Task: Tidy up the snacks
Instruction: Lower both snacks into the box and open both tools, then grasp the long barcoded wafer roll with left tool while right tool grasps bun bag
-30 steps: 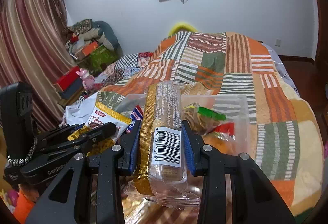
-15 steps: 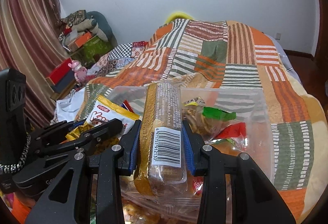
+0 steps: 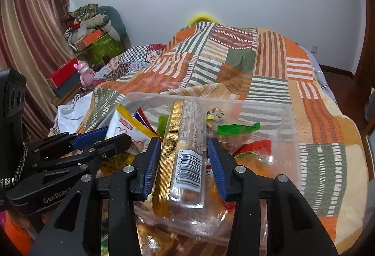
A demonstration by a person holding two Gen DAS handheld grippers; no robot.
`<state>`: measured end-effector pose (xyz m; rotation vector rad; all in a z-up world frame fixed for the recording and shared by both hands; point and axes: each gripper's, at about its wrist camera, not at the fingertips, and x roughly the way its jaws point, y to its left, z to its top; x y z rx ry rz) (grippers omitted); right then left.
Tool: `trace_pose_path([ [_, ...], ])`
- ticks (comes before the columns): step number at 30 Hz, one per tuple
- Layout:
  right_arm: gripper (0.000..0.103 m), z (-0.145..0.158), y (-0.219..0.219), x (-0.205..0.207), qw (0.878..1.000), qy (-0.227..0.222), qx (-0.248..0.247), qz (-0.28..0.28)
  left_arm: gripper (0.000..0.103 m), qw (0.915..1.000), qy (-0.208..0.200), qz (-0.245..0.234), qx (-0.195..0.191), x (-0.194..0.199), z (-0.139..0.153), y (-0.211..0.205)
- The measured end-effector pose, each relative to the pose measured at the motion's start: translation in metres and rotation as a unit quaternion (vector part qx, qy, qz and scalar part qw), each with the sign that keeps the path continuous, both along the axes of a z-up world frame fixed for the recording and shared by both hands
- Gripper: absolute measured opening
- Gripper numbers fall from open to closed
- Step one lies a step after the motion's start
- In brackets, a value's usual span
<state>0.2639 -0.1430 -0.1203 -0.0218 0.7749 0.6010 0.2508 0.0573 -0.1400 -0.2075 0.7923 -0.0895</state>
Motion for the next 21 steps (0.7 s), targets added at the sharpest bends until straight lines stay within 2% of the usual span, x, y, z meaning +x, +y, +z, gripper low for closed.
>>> trace_pose_path([
  [3,0.044,0.008,-0.004,-0.007,1.000,-0.008,0.001,0.000,0.038,1.0000,-0.004,0.001,-0.003,-0.009,0.007,0.003],
  [13,0.052,0.023,-0.011,-0.041,1.000,-0.027,0.000,0.012,0.061,0.9994,-0.027,0.014,0.018,-0.049,0.030,0.013],
  [18,0.058,0.022,-0.010,-0.057,0.999,-0.025,-0.001,0.023,0.069,0.9991,-0.012,0.021,0.033,-0.064,0.023,0.023],
  [21,0.059,0.016,-0.010,-0.064,0.999,-0.018,-0.001,0.028,0.071,0.9992,0.006,0.019,0.036,-0.067,0.011,0.029],
])
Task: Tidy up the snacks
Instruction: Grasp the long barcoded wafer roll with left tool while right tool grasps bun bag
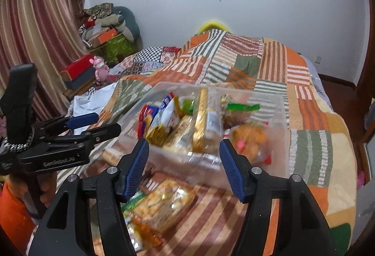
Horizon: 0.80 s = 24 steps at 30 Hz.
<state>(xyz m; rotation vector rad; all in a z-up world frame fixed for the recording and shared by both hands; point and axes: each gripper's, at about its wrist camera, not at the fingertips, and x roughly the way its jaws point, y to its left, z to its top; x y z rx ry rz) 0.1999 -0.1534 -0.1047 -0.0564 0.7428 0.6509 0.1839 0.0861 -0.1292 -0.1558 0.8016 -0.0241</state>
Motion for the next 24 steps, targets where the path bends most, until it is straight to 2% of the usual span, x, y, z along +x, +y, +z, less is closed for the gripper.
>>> trace_pose_path([
  [5,0.060,-0.019,0.007,-0.010,0.999,0.028,-0.008,0.014,0.071,0.9990,0.043,-0.002,-0.009,0.007,-0.028,0.010],
  [13,0.060,-0.050,0.029,-0.010,0.997,0.065,-0.034,0.040,0.071,0.9955,0.085,-0.030,-0.031,0.025,-0.059,0.008],
  [18,0.064,-0.059,0.033,-0.011,0.996,0.062,-0.057,0.039,0.071,0.9944,0.088,-0.042,-0.041,0.025,-0.063,0.006],
  [24,0.065,-0.067,0.016,-0.015,0.995,0.074,-0.064,0.036,0.071,0.9931,0.093,-0.048,-0.052,0.008,-0.059,0.008],
])
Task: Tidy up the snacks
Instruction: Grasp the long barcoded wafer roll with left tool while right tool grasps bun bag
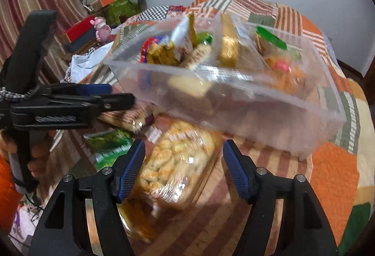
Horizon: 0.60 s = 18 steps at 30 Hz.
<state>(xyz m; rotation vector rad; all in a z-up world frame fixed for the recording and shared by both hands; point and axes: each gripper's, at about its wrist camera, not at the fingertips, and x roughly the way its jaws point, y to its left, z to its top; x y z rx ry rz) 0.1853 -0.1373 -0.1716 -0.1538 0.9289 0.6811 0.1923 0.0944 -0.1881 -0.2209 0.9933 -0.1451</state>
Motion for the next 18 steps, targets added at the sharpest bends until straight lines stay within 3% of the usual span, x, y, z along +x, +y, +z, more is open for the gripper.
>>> trace_pose_path([
  [7,0.064,-0.005,-0.028,-0.003,0.999,0.023,0.013,-0.024,0.071,1.0000,0.003,-0.004,0.004,-0.029,0.006,-0.005],
  [10,0.053,-0.004,-0.036,-0.008,0.999,0.022,0.018,-0.024,0.071,0.9998,0.004,-0.012,0.014,-0.041,0.007,-0.013],
  [13,0.048,-0.004,-0.040,-0.009,0.999,0.025,0.022,-0.023,0.071,0.9995,-0.001,-0.019,0.024,-0.054,0.009,-0.023],
  [18,0.047,0.000,-0.050,-0.011,0.999,0.025,0.031,-0.029,0.071,0.9998,-0.002,-0.019,-0.002,-0.069,0.012,-0.030],
])
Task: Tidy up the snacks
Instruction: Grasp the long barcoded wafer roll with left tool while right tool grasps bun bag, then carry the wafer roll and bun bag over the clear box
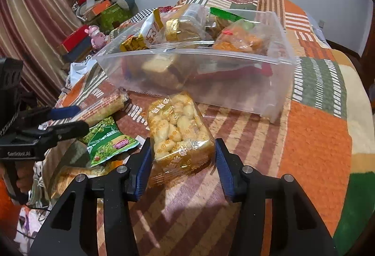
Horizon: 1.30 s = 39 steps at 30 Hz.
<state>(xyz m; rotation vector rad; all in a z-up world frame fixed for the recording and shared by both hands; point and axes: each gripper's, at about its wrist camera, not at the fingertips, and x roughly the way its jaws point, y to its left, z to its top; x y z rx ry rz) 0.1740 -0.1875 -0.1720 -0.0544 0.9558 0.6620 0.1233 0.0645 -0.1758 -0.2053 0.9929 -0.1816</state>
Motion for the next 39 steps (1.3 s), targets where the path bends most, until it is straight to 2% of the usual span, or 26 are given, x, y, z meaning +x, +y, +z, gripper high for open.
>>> trace_pose_path([
  [2,0.046,0.001,-0.005,-0.001,1.000,0.003,0.004,-0.001,0.071,0.9999,0.002,-0.006,-0.008,-0.006,0.000,-0.003],
  [5,0.046,0.002,-0.012,-0.005,1.000,0.004,0.002,-0.002,0.069,0.9999,-0.001,-0.015,0.000,-0.014,0.003,-0.009],
  [8,0.048,0.003,-0.017,-0.009,1.000,0.001,-0.007,0.003,0.069,1.0000,-0.007,-0.003,-0.004,-0.016,0.009,-0.005],
  [13,0.048,0.013,-0.021,-0.010,1.000,-0.010,-0.005,0.005,0.069,0.9991,-0.009,0.040,-0.011,0.000,0.011,0.017],
  [18,0.051,0.022,-0.012,-0.006,1.000,-0.030,0.002,0.010,0.069,0.9988,0.004,0.044,-0.023,0.018,0.001,0.019],
  [23,0.052,0.010,0.000,0.005,0.999,-0.022,-0.016,0.018,0.067,0.9995,0.010,0.029,-0.002,0.024,-0.011,0.004],
  [27,0.052,-0.006,0.003,0.007,1.000,0.000,-0.021,0.018,0.066,0.9990,0.009,0.043,-0.003,0.027,-0.017,0.006],
  [29,0.052,-0.007,0.003,0.004,1.000,-0.006,-0.018,0.015,0.065,0.9989,0.005,0.047,0.000,0.027,-0.020,0.007],
  [32,0.046,-0.005,0.002,0.001,1.000,-0.009,-0.012,0.012,0.059,0.9984,-0.005,0.051,0.025,0.024,-0.021,0.003],
  [35,0.045,-0.004,0.000,-0.001,1.000,-0.006,-0.001,0.009,0.045,0.9967,-0.011,0.056,0.057,0.019,-0.024,0.000],
  [39,0.045,-0.002,-0.003,-0.005,1.000,-0.005,0.012,0.005,0.045,0.9971,-0.018,0.052,0.053,0.012,-0.023,0.002],
])
